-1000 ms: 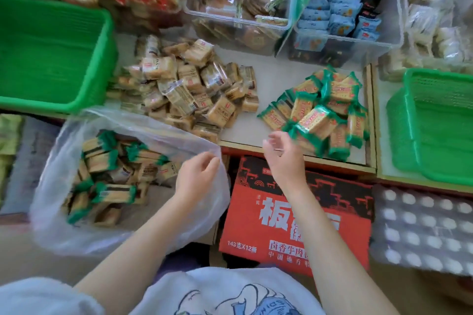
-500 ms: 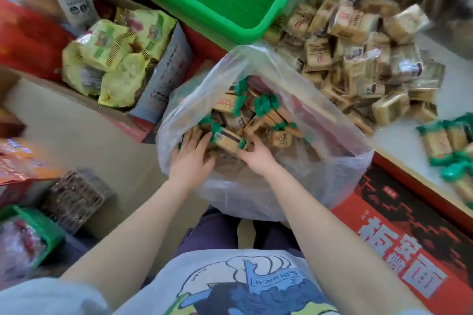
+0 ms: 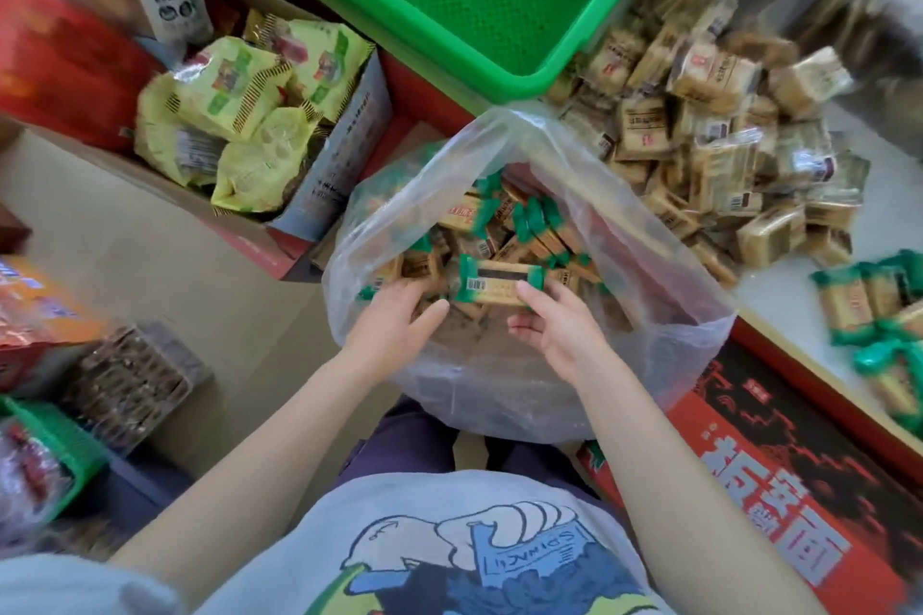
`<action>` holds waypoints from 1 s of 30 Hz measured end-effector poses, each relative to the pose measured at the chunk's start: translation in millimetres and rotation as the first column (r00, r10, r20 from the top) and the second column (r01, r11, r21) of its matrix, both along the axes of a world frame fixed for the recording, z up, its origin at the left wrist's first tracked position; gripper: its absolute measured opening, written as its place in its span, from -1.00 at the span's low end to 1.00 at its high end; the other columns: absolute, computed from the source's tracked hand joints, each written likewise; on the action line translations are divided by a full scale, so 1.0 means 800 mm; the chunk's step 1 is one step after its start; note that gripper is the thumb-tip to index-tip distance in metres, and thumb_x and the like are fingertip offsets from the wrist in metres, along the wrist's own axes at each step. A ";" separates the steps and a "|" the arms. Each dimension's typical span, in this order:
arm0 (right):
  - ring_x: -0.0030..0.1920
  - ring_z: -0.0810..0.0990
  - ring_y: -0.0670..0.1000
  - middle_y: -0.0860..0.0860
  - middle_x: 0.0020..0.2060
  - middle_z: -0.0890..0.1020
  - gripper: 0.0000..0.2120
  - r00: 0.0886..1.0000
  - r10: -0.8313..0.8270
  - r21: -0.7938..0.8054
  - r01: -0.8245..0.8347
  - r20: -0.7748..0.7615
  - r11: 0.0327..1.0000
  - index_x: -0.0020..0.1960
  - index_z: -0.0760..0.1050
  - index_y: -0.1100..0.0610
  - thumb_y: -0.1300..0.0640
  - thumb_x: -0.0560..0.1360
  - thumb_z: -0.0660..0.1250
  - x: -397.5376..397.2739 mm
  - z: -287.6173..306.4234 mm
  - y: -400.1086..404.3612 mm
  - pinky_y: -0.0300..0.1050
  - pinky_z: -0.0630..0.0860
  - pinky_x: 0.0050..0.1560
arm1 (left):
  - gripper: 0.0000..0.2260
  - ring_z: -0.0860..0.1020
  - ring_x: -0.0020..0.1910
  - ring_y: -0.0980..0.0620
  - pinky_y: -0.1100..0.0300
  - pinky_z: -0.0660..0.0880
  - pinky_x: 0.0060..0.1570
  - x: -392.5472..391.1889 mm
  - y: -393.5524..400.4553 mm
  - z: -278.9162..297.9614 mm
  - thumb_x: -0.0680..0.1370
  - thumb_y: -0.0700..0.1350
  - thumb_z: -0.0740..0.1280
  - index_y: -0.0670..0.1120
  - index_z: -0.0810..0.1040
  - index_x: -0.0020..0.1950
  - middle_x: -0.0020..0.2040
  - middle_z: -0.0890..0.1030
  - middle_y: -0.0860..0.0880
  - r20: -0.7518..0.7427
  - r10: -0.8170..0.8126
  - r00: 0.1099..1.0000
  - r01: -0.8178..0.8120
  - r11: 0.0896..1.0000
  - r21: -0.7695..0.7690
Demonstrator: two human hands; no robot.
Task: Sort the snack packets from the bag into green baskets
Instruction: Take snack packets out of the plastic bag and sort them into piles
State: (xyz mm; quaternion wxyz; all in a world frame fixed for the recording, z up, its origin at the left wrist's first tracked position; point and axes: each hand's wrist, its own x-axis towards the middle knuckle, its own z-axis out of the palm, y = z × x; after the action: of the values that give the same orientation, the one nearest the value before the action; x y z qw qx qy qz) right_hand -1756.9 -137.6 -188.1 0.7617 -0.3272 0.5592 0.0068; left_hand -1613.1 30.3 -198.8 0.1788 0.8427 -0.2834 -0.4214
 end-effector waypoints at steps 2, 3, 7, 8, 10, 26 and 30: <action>-0.14 0.68 0.07 0.13 0.04 0.69 -0.75 0.994 0.032 -0.119 -0.020 0.100 0.993 0.25 0.50 0.15 0.29 0.59 0.35 -0.020 0.035 -0.010 -0.08 0.65 -0.08 | -0.69 0.54 0.23 0.05 0.04 0.47 0.26 -0.014 -0.028 0.039 0.66 0.15 0.17 0.04 0.51 0.31 0.21 0.56 0.11 -0.256 0.233 0.938 -0.249 0.968 -0.030; -0.10 0.69 0.10 0.15 0.04 0.69 -0.75 0.989 0.049 -0.172 -0.025 0.138 0.985 0.22 0.51 0.15 0.34 0.58 0.34 -0.030 0.051 -0.015 -0.07 0.65 -0.06 | -0.71 0.60 0.14 0.00 -0.02 0.54 0.21 -0.022 -0.047 0.059 0.67 0.14 0.17 0.05 0.52 0.26 0.16 0.61 0.06 -0.402 0.369 0.838 -0.400 0.916 0.008; 0.07 0.70 0.17 0.13 0.08 0.70 -0.74 0.968 0.142 -0.334 -0.068 0.205 0.940 0.12 0.56 0.09 0.35 0.50 0.42 -0.071 0.103 -0.034 0.03 0.63 0.12 | -0.64 0.69 -0.07 -0.09 0.04 0.64 -0.11 -0.057 -0.125 0.121 0.65 0.20 0.18 -0.02 0.52 0.24 0.03 0.65 -0.14 -0.691 0.552 0.467 -0.602 0.771 0.209; 0.10 0.69 0.15 0.12 0.09 0.70 -0.74 0.965 0.154 -0.371 -0.067 0.212 0.926 0.12 0.57 0.10 0.34 0.49 0.44 -0.084 0.114 -0.040 0.02 0.62 0.15 | -0.67 0.70 -0.12 -0.07 0.06 0.63 -0.12 -0.068 -0.140 0.129 0.64 0.18 0.21 -0.02 0.52 0.23 -0.01 0.66 -0.14 -0.710 0.530 0.464 -0.588 0.784 0.200; 0.09 0.69 0.03 0.03 0.06 0.71 -0.73 0.966 0.163 -0.436 -0.061 0.200 0.898 0.15 0.56 0.15 0.32 0.49 0.46 -0.116 0.134 -0.056 -0.10 0.61 0.11 | -0.73 0.69 -0.24 0.00 0.11 0.62 -0.16 -0.092 -0.169 0.139 0.63 0.06 0.30 -0.07 0.52 0.24 -0.05 0.67 -0.14 -0.725 0.466 0.506 -0.545 0.825 0.150; 0.16 0.59 0.24 0.13 0.08 0.60 -0.86 0.970 -0.237 -0.551 0.173 -0.047 0.816 -0.14 0.56 -0.08 0.14 0.53 0.42 -0.461 0.109 -0.231 0.24 0.60 0.15 | -0.58 0.68 -0.04 -0.04 0.06 0.63 -0.07 -0.416 -0.430 0.117 0.55 -0.18 0.44 -0.03 0.43 0.38 0.13 0.65 -0.16 -0.552 -0.060 0.831 -0.102 0.961 -0.258; 0.07 0.65 0.00 -0.01 0.16 0.58 -0.79 0.901 -0.424 -0.642 0.273 -0.090 0.716 -0.05 0.52 -0.08 0.24 0.57 0.37 -0.503 0.096 -0.294 0.11 0.62 0.14 | -0.43 0.40 0.42 -0.10 -0.08 0.39 0.38 -0.460 -0.465 0.061 0.59 -0.06 0.35 -0.06 0.26 0.57 0.48 0.38 -0.13 -0.292 -0.059 0.954 0.030 0.994 -0.103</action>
State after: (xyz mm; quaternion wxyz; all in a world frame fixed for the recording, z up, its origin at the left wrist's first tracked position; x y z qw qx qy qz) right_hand -2159.1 -372.9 -111.5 0.5297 -0.4417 0.6668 -0.2822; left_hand -1981.1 -342.0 -149.7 0.2505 0.7539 -0.2929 -0.5320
